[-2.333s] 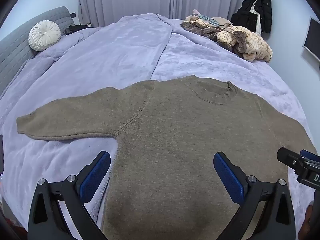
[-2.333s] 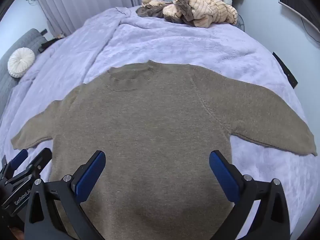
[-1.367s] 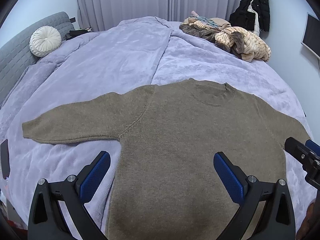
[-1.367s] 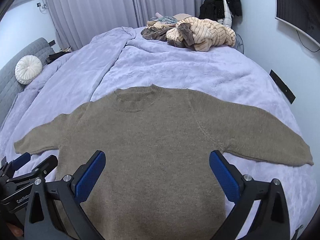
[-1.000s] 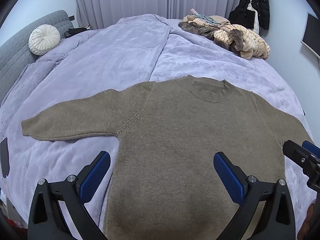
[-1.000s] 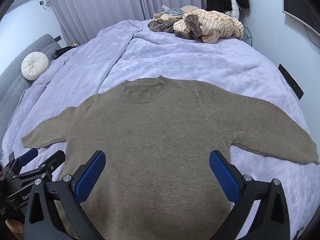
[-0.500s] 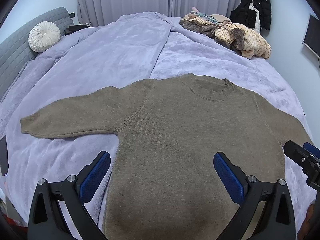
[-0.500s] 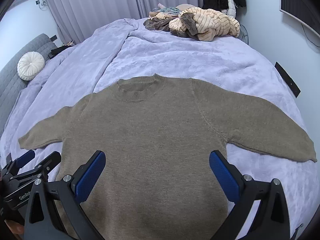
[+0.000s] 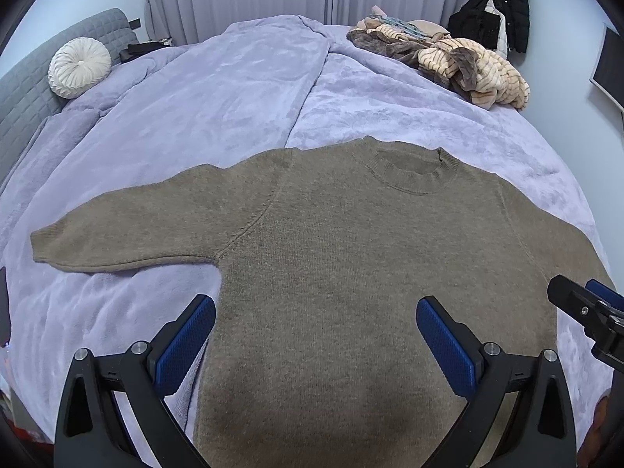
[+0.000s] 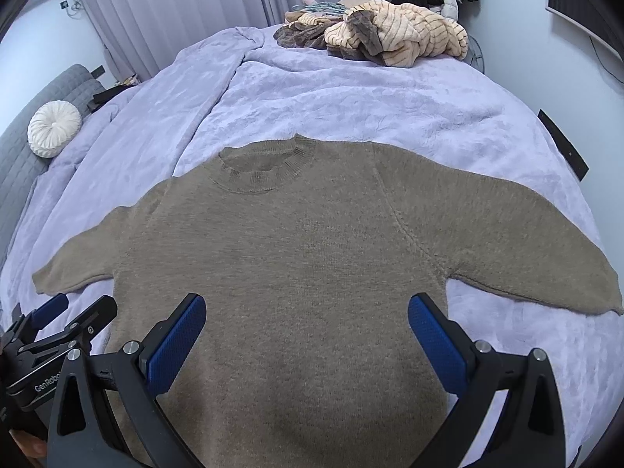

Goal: Fold small clothes

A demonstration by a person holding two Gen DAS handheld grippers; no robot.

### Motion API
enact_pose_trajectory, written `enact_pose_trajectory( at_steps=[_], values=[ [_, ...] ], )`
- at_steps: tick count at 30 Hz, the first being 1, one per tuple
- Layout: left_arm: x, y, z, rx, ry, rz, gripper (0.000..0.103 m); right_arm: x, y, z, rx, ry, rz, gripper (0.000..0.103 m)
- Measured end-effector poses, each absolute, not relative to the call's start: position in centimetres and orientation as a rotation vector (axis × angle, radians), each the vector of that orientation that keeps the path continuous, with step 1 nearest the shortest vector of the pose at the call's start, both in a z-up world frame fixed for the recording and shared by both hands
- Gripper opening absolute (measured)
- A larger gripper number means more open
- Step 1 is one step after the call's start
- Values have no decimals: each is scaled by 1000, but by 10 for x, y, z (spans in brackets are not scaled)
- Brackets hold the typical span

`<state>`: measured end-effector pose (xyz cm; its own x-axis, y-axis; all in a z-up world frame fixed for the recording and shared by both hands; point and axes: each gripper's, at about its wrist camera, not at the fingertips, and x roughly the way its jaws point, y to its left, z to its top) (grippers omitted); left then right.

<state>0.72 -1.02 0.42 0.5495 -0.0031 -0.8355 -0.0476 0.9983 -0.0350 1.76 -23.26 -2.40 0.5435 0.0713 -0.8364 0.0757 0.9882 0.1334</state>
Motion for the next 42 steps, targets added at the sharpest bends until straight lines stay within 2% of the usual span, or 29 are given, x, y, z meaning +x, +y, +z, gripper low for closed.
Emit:
enact_pose_trajectory(
  at_steps=[42],
  values=[
    [20, -3, -2, -75, 1013, 10, 103, 29, -227, -35, 153, 1036, -20, 103]
  ],
)
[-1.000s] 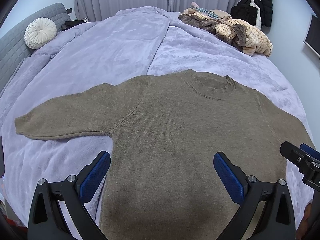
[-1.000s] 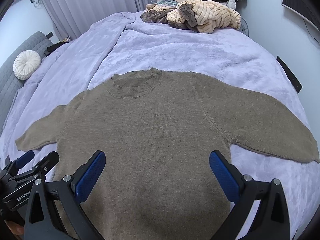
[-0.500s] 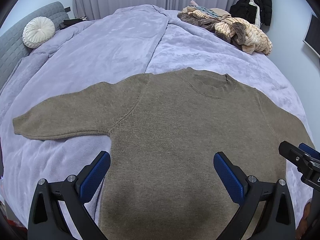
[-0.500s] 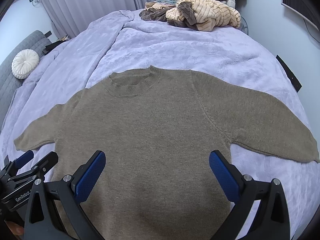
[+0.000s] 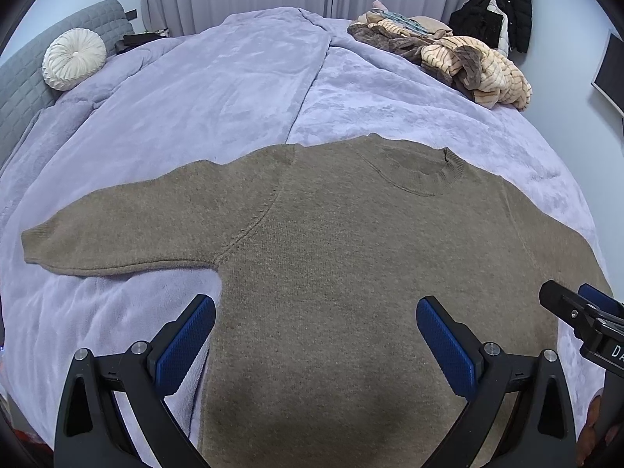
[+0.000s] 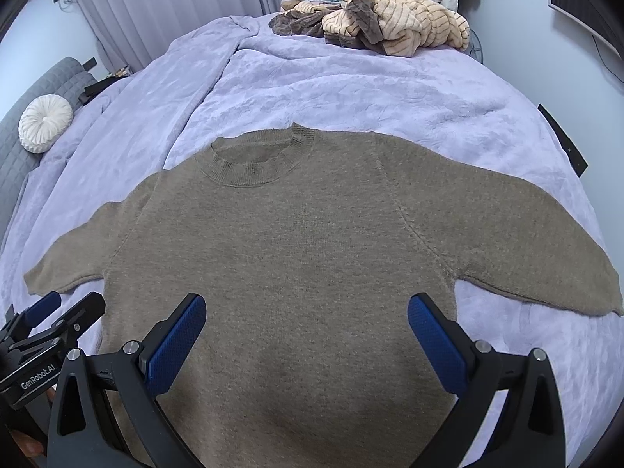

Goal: Fold small clothes

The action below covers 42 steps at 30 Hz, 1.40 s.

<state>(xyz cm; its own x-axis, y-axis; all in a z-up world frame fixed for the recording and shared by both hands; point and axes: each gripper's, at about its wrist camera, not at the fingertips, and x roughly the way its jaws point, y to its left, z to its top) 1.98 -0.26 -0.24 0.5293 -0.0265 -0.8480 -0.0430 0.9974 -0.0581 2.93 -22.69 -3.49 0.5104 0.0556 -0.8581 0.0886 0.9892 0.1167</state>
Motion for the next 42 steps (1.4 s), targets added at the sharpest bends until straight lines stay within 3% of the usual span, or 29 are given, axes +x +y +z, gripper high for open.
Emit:
enact_pose_trajectory(
  at_steps=[17, 27, 34, 42],
  values=[
    [35, 47, -11, -151, 1008, -22, 103, 40, -215, -31, 145, 1048, -24, 103],
    [35, 208, -41, -242, 993, 279, 103, 52, -135, -12, 93, 1029, 145, 103],
    [21, 332, -82, -420, 988, 508, 103, 45, -65, -39, 62, 1107, 289, 103],
    [31, 372, -101, -695, 846, 334, 103, 29, -36, -82, 24, 1221, 335, 103]
  ],
)
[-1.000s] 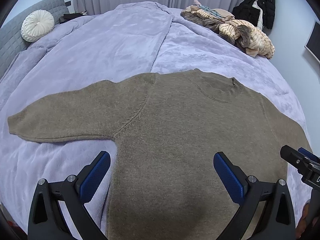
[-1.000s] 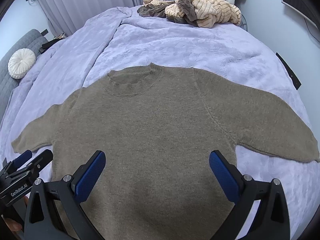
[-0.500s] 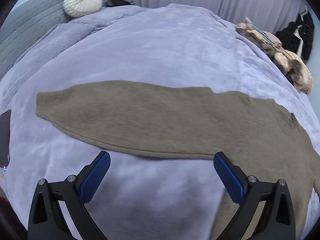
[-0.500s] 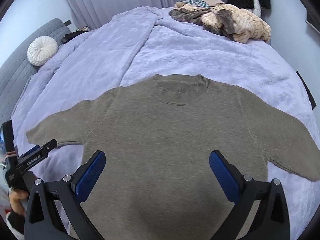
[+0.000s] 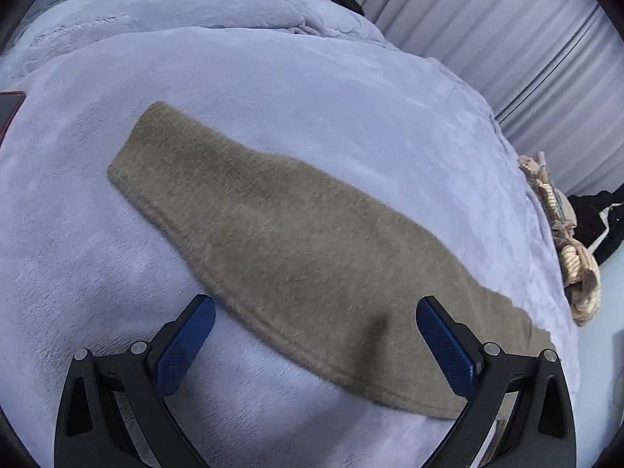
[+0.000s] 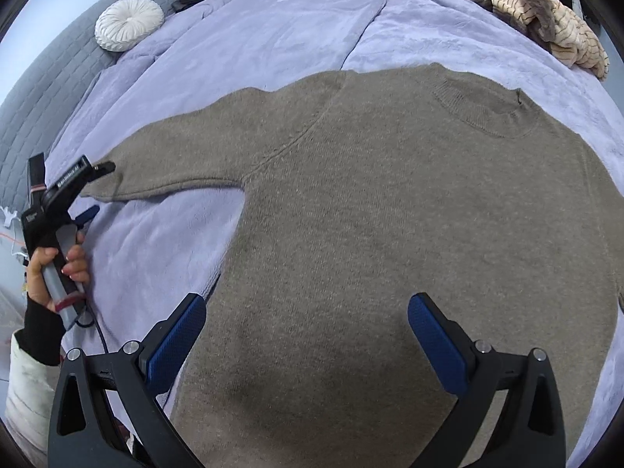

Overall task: Fold small clothes
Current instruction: 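Grasp the cuff of the sweater sleeve with the left gripper, then fold the held sleeve across the sweater body with the left gripper, release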

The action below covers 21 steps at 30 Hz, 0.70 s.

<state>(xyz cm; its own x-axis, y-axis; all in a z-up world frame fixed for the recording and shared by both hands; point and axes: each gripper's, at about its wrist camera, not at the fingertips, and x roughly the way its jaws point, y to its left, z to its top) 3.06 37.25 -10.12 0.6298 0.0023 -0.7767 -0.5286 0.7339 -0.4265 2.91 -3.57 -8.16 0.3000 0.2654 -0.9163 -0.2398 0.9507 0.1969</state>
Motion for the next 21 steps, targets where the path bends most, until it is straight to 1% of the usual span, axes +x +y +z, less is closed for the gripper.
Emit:
enact_pose_trajectory(
  at_steps=[1, 3, 5, 6, 7, 11, 14, 18, 21],
  values=[
    [33, 370, -101, -684, 836, 338, 102, 29, -38, -85, 29, 1228, 332, 103],
    [43, 366, -102, -660, 832, 357, 85, 28, -41, -88, 45, 1235, 322, 103],
    [47, 367, -106, -654, 846, 366, 30, 26, -45, -90, 65, 1235, 316, 103],
    [49, 368, -108, -676, 836, 341, 18, 25, -47, -90, 75, 1233, 319, 103],
    [48, 369, -107, -706, 820, 306, 12, 23, -49, -90, 81, 1229, 329, 103],
    [47, 352, -80, -670, 743, 255, 12, 16, -57, -85, 88, 1200, 371, 103],
    [53, 321, -46, -623, 680, 151, 12, 11, -69, -83, 132, 1180, 393, 103],
    [70, 249, 1, -497, 636, -8, 12, 7, -95, -81, 197, 1152, 390, 103],
    [89, 177, 23, -418, 637, -146, 12, 2, -121, -77, 246, 1122, 363, 103]
  ],
)
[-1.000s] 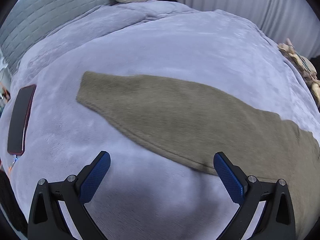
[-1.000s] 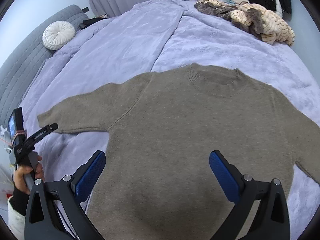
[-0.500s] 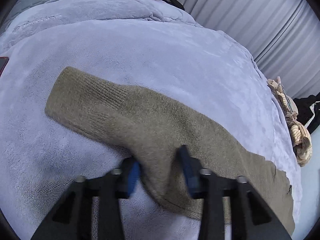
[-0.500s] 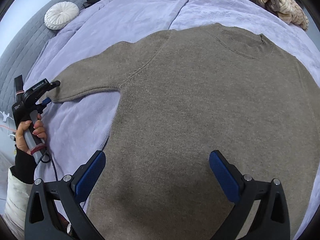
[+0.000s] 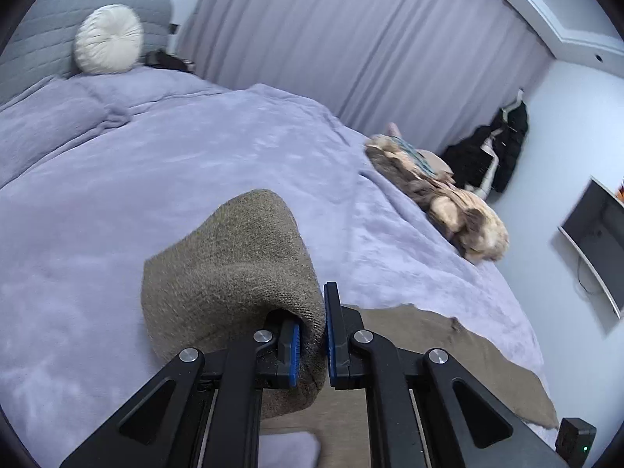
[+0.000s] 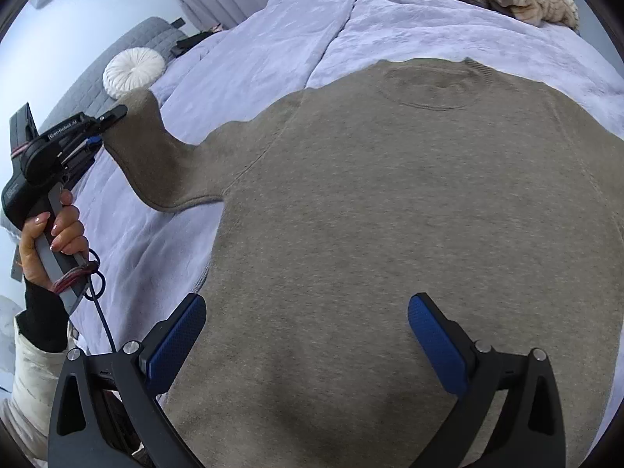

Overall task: Fold small clothes
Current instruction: 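Fold the held sleeve across the sweater body with the left gripper, release, then grasp the side edge of the sweater body with the left gripper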

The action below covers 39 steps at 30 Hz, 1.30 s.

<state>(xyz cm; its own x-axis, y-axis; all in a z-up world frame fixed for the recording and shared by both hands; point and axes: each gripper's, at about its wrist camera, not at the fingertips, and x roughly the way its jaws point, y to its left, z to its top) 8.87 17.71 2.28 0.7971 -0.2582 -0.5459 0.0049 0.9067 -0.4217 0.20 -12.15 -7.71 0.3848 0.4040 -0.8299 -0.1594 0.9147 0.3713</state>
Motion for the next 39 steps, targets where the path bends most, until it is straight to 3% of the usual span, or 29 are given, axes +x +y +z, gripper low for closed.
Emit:
enact_pose_trajectory(
  at_steps=[3, 8, 12, 13, 16, 17, 21, 23, 25, 29, 36, 37, 38, 39],
  values=[
    [111, 99, 25, -321, 682, -252, 12, -2, -157, -75, 311, 1097, 313, 103],
    [128, -23, -22, -155, 831, -363, 12, -12, -218, -84, 402, 1094, 193, 103],
    [121, -62, -63, -31, 943, -328, 13, -20, -260, -99, 450, 1120, 96, 103],
    [118, -64, -67, -28, 965, -325, 19, -22, -269, -102, 462, 1125, 78, 103],
    [94, -52, -61, -46, 936, -302, 74, -21, -284, -107, 490, 1128, 47, 103],
    [84, -43, -50, -46, 883, -286, 79, -18, -284, -107, 486, 1127, 43, 103],
    [58, -1, -20, -60, 745, -236, 79, 1, -267, -99, 407, 1113, 56, 103],
    [51, 31, -16, -63, 696, -142, 98, 17, -252, -94, 357, 1100, 88, 103],
    [39, 61, -20, -53, 660, -51, 98, 33, -228, -88, 265, 1082, 110, 103],
    [34, 106, -51, -63, 761, 64, 98, 52, -167, -75, -6, 1024, 138, 103],
    [64, 104, -98, -36, 901, 139, 98, 123, -80, -104, -460, 979, 21, 102],
    [69, 102, -102, -28, 901, 149, 98, 135, -80, -111, -478, 991, -12, 100],
    [72, 102, -106, -24, 906, 164, 98, 146, -82, -116, -472, 1005, -23, 74],
    [74, 102, -109, -29, 915, 173, 98, 155, -88, -118, -419, 1031, 5, 11]
  ],
)
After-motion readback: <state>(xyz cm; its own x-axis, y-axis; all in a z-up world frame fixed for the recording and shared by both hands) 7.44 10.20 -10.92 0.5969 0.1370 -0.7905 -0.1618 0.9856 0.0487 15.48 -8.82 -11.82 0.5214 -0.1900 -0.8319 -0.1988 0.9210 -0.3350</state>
